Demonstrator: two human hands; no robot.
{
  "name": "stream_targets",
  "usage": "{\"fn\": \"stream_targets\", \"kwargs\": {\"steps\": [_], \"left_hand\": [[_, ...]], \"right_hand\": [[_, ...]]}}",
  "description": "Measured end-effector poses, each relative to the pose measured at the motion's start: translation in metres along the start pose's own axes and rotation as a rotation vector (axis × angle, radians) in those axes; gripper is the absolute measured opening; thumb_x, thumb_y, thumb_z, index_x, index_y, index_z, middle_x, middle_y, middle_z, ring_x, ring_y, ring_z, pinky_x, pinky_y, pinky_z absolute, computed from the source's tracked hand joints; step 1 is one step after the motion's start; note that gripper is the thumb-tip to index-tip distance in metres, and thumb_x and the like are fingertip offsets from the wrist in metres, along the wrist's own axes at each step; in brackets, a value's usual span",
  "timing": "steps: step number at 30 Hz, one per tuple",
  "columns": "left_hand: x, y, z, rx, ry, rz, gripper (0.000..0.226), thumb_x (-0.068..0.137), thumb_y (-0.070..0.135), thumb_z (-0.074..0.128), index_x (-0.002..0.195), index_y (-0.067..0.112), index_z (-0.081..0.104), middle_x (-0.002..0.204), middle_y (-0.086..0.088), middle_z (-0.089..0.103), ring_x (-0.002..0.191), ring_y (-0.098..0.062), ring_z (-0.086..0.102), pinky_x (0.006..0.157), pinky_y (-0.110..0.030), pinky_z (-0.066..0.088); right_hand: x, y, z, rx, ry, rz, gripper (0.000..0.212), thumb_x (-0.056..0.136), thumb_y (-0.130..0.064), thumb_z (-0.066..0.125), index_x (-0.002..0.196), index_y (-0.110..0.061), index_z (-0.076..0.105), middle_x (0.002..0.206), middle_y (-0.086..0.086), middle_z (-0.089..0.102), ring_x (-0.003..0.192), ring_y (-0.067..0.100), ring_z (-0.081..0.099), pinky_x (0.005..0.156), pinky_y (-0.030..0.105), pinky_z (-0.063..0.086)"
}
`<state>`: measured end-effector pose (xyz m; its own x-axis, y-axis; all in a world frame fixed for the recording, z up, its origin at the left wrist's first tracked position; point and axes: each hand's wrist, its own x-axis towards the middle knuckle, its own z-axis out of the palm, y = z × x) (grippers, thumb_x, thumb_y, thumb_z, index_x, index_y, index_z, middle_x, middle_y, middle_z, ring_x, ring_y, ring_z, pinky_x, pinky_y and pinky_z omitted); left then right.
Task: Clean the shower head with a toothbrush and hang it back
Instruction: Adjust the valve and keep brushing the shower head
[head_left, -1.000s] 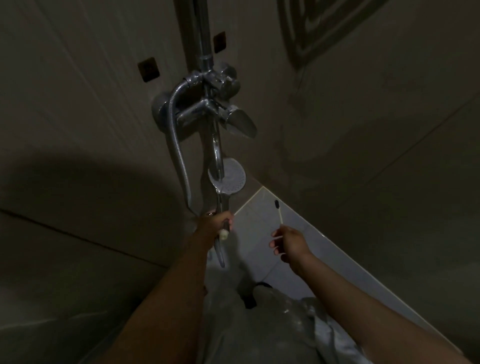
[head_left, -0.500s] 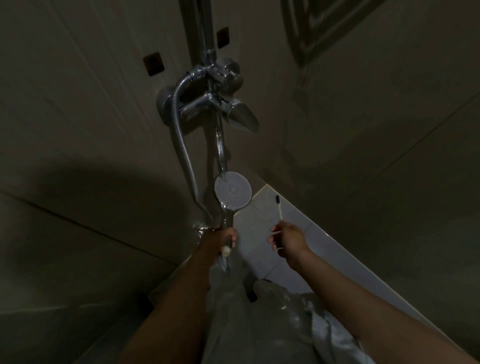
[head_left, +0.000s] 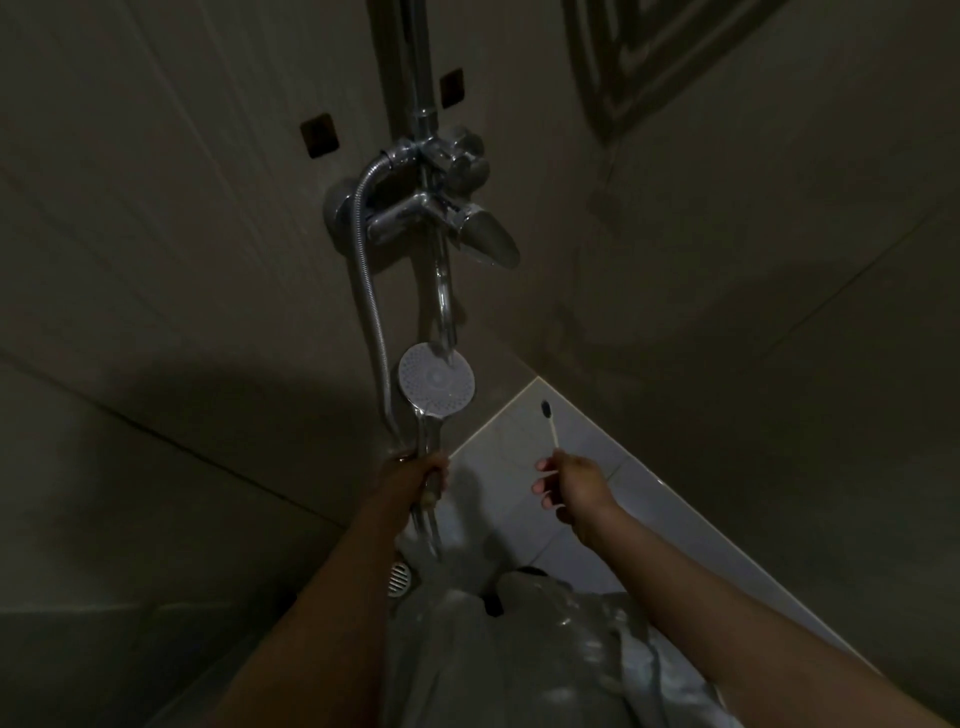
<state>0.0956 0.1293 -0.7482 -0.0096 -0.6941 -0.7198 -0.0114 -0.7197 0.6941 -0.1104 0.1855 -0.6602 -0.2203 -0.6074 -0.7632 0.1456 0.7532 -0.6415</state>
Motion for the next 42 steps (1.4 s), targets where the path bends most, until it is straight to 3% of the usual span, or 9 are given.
{"fn": "stream_targets", "kwargs": {"steps": [6,12,15,19,22,26,31,36,42], "left_hand": [[0.007,0.016,0.013,-0.089,-0.095,-0.005,0.011,0.064,0.019,0.071,0.054,0.014,0.069,0.054,-0.002,0.058,0.049,-0.012,0.054,0.058,-0.027,0.036],[0.016,0.02,0.026,-0.035,-0.154,-0.016,0.008,0.065,0.019,0.067,0.058,0.015,0.068,0.054,0.0,0.055,0.046,-0.01,0.051,0.049,-0.021,0.037],[0.022,0.011,0.022,-0.013,-0.129,0.003,0.006,0.074,0.017,0.066,0.069,0.013,0.068,0.057,-0.002,0.058,0.051,-0.013,0.054,0.051,-0.02,0.042],[0.047,-0.016,0.006,-0.01,-0.106,-0.008,0.028,0.051,0.029,0.077,0.075,0.015,0.073,0.072,-0.01,0.061,0.065,-0.022,0.055,0.063,-0.027,0.043],[0.023,-0.007,0.007,-0.018,-0.148,-0.041,0.031,0.048,0.028,0.078,0.073,0.013,0.07,0.062,-0.006,0.062,0.055,-0.018,0.057,0.053,-0.024,0.046],[0.013,-0.001,0.006,-0.047,-0.18,-0.008,0.004,0.077,0.009,0.065,0.077,0.005,0.065,0.053,-0.003,0.061,0.044,-0.013,0.057,0.044,-0.021,0.047],[0.011,0.001,0.007,-0.015,-0.204,0.0,0.018,0.062,0.016,0.07,0.07,0.003,0.061,0.047,-0.003,0.059,0.038,-0.01,0.053,0.04,-0.018,0.042],[0.01,0.0,0.004,-0.046,-0.201,-0.011,0.006,0.076,0.01,0.065,0.078,0.005,0.064,0.049,0.0,0.06,0.041,-0.01,0.054,0.044,-0.019,0.045],[0.007,0.005,0.0,-0.065,-0.176,-0.038,0.012,0.085,-0.003,0.055,0.081,0.005,0.063,0.048,-0.001,0.06,0.041,-0.006,0.055,0.042,-0.017,0.047]], "right_hand": [[0.003,0.005,-0.013,-0.024,0.014,-0.001,0.032,0.103,-0.022,0.029,0.09,-0.008,0.055,0.064,0.009,0.054,0.048,0.016,0.039,0.047,0.025,0.023],[0.01,0.009,-0.025,-0.068,0.014,0.0,0.022,0.099,-0.01,0.034,0.106,-0.003,0.054,0.066,0.01,0.056,0.047,0.015,0.037,0.043,0.022,0.027],[0.014,0.009,-0.021,-0.068,0.002,-0.028,0.011,0.096,-0.004,0.037,0.096,0.0,0.048,0.067,0.012,0.056,0.044,0.015,0.034,0.037,0.02,0.028],[0.009,0.0,-0.011,-0.143,-0.096,-0.097,0.011,0.093,-0.004,0.047,0.096,-0.014,0.052,0.068,0.007,0.054,0.048,0.015,0.038,0.039,0.019,0.026],[0.015,-0.006,0.001,-0.244,-0.15,-0.139,0.012,0.097,-0.016,0.047,0.102,-0.021,0.056,0.065,0.005,0.053,0.044,0.012,0.034,0.038,0.018,0.022],[0.039,-0.018,0.025,-0.276,-0.151,-0.165,0.009,0.098,-0.015,0.043,0.094,-0.013,0.05,0.066,0.005,0.052,0.046,0.011,0.032,0.036,0.016,0.022],[0.058,-0.031,0.052,-0.365,-0.214,-0.308,0.017,0.096,-0.008,0.046,0.081,-0.013,0.052,0.062,0.004,0.049,0.047,0.01,0.033,0.032,0.012,0.025],[0.094,-0.039,0.06,-0.495,-0.022,-0.421,0.018,0.094,-0.013,0.047,0.079,-0.016,0.057,0.083,0.011,0.055,0.079,0.024,0.051,0.072,0.029,0.042],[0.114,-0.048,0.058,-0.394,0.107,-0.378,0.013,0.094,-0.011,0.045,0.091,-0.013,0.057,0.09,0.015,0.054,0.085,0.026,0.05,0.075,0.028,0.037]]}}
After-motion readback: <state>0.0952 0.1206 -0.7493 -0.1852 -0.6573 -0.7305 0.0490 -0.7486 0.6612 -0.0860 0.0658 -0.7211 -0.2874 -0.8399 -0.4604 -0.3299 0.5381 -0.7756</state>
